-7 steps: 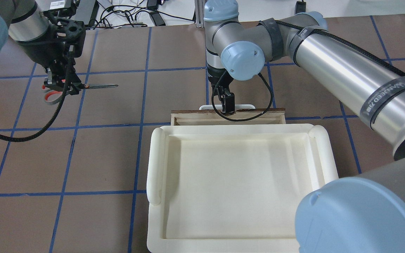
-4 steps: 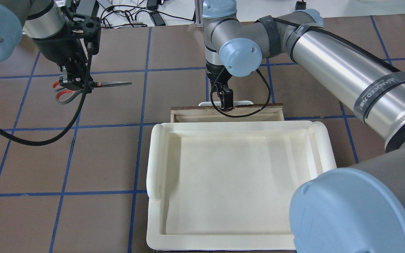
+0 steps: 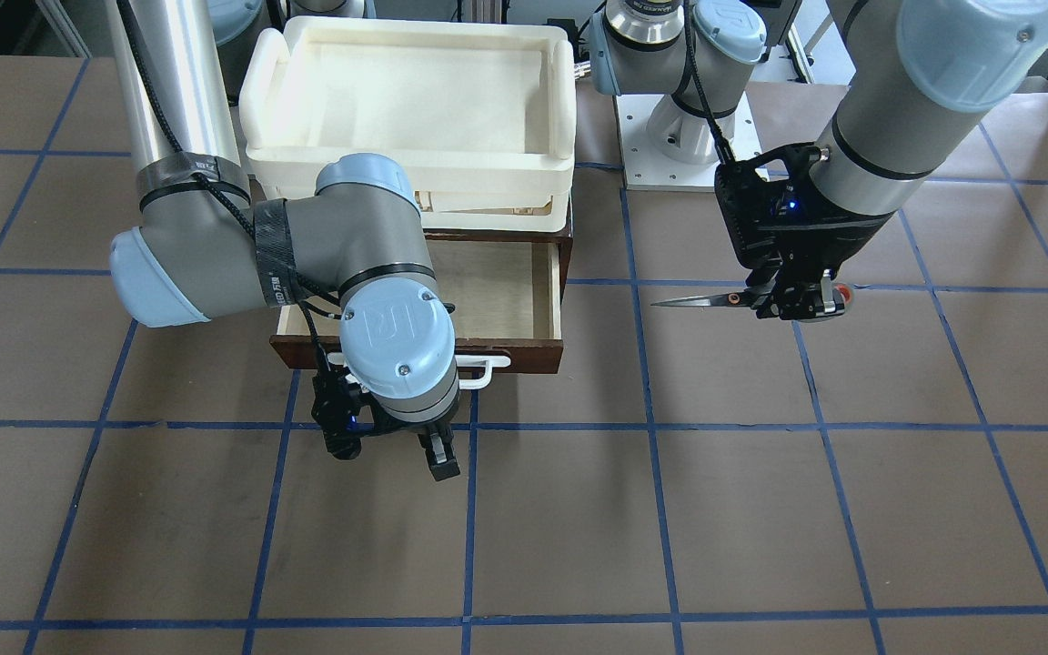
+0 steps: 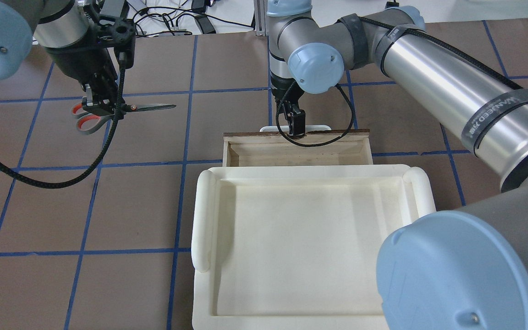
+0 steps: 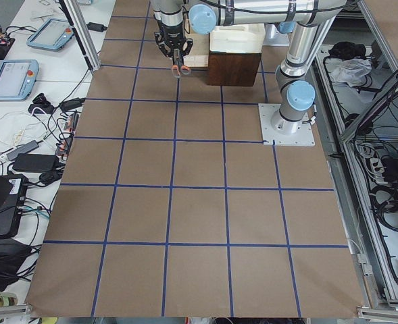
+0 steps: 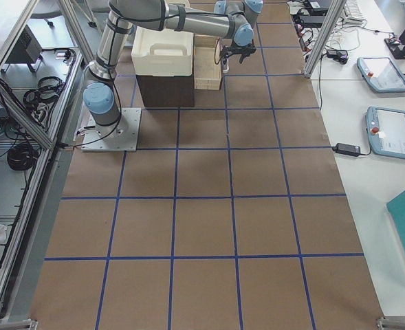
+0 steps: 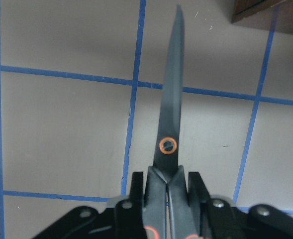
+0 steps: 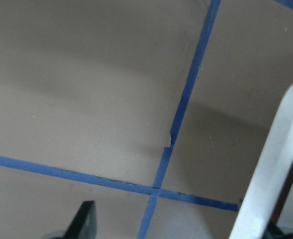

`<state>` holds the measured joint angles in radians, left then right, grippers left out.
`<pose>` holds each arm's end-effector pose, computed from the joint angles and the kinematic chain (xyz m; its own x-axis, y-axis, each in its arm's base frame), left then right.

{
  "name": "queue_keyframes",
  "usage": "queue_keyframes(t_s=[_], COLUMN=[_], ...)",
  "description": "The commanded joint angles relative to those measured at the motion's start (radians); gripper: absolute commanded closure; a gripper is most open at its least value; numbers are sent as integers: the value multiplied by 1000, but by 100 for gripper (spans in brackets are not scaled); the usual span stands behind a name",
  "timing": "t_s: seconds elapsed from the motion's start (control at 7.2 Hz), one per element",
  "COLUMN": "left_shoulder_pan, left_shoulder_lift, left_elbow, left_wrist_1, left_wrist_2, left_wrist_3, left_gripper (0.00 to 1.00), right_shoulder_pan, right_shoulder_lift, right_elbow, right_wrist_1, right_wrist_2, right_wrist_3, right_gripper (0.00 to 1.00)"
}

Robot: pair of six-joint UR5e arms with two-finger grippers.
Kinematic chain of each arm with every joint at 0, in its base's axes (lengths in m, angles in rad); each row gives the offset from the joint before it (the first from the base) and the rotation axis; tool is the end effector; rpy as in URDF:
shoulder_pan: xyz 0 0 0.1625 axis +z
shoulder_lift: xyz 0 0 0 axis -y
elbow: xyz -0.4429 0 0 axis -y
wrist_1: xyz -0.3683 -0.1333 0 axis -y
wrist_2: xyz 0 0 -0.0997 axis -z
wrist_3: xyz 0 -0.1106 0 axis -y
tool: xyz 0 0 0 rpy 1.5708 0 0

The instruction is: Place scissors in drawer with both arms

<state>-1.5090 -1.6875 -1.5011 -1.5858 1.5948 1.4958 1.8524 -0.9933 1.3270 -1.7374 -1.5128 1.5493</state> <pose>-0.0988 -0.5192 0.4685 -0.1362 0.9889 0.0600 0.9905 0.1347 0.0285 0.3203 -0.6045 0.2875 -0.2946 0.9412 0.1651 0.9556 0.2885 0.0607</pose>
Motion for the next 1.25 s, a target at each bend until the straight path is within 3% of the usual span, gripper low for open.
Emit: queue_keyframes(t_s=[0.0, 1.11], left_shoulder_pan=[-49, -65], left_shoulder_lift=[-6, -4], left_elbow=[30, 42], left_wrist_1=[-14, -19], left_wrist_2=[1, 1], left_wrist_3=[-76, -49], left_gripper=[100, 100], right_shoulder_pan=[-7, -33], right_shoulder_lift=[15, 32], right_elbow=[-6, -51], right_wrist_1=[-14, -16], right_wrist_2=[2, 5], right_wrist_3=[-2, -28], right_gripper=[0, 0])
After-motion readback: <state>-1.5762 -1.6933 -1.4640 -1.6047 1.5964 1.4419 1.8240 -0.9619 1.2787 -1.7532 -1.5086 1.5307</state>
